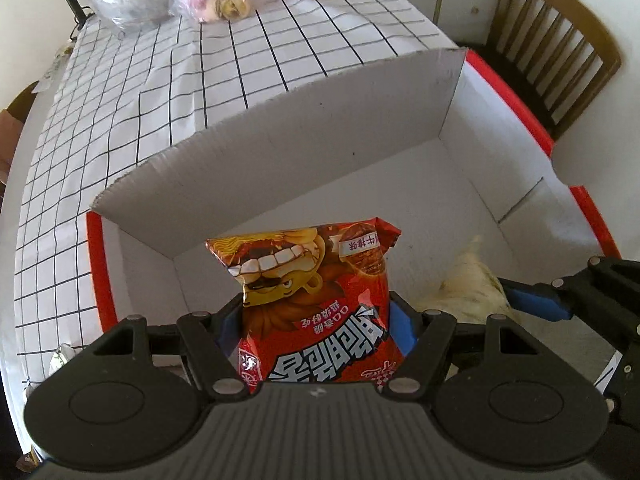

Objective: Organize snacks
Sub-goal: 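Carry both bags into the red box and open both grippers, then move both tools back toward the snack pile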

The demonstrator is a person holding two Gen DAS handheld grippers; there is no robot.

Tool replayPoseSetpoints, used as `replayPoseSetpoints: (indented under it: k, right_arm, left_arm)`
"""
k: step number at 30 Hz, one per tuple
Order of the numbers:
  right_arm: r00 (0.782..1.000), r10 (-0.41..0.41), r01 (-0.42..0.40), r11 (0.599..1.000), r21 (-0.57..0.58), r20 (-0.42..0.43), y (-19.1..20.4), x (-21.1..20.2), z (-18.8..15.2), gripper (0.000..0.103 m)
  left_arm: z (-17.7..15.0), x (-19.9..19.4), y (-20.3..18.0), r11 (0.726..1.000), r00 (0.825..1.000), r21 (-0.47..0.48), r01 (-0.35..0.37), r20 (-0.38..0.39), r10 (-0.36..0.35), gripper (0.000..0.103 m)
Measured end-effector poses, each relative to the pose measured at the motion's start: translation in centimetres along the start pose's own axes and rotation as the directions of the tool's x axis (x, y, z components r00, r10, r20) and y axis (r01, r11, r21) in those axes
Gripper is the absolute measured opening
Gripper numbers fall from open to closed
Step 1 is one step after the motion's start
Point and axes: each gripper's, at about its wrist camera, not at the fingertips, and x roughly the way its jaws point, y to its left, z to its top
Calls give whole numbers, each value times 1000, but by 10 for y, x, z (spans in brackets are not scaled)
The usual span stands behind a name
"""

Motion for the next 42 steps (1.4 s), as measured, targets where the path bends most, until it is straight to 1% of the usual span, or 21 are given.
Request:
replayPoseSetpoints:
  k: [4, 8, 15, 19, 24, 27, 30, 34, 39, 42]
  right_arm:
    - [1000, 11, -11, 1000, -7, 0, -2, 0, 1, 42]
    - [1000, 19, -19, 1000, -6, 7, -5, -2, -1, 47]
    - [998, 44, -44, 999, 10, 55, -9, -20, -3, 52]
    - [994, 59, -61, 998, 18, 88, -9, -34, -4, 58]
    - [988, 78, -81, 997, 15, 136, -4, -57, -6, 64]
    - [982, 89, -91, 996, 4, 167, 0, -71, -7, 66]
    - [974, 102, -103, 995, -6, 200, 6, -85, -9, 72]
    - [964, 123, -120, 992, -26, 238, 15, -102, -13, 79]
    - [948, 155, -147, 988, -51, 279, 25, -120, -17, 83]
    - [938, 176, -162, 984, -72, 298, 35, -128, -20, 86]
  left_arm:
    - [1, 3, 2, 1000, 1000, -6, 1, -19, -1, 72]
    - [1, 4, 7, 1000, 1000, -26, 5, -27, -6, 73]
    - [-3, -11, 14, 998, 1000, -60, 20, 20, -19, 74]
    - [-9, -23, 20, 996, 998, -84, 34, 49, -30, 74]
    - [-20, -45, 26, 993, 993, -103, 57, 108, -46, 74]
    - [-29, -62, 30, 991, 986, -114, 72, 156, -53, 74]
    - [-42, -83, 33, 988, 975, -127, 84, 215, -55, 74]
    - [-62, -110, 41, 983, 957, -150, 104, 286, -58, 74]
    - [-86, -137, 52, 977, 935, -180, 110, 352, -41, 74]
    - [-104, -152, 59, 975, 921, -194, 107, 390, -24, 77]
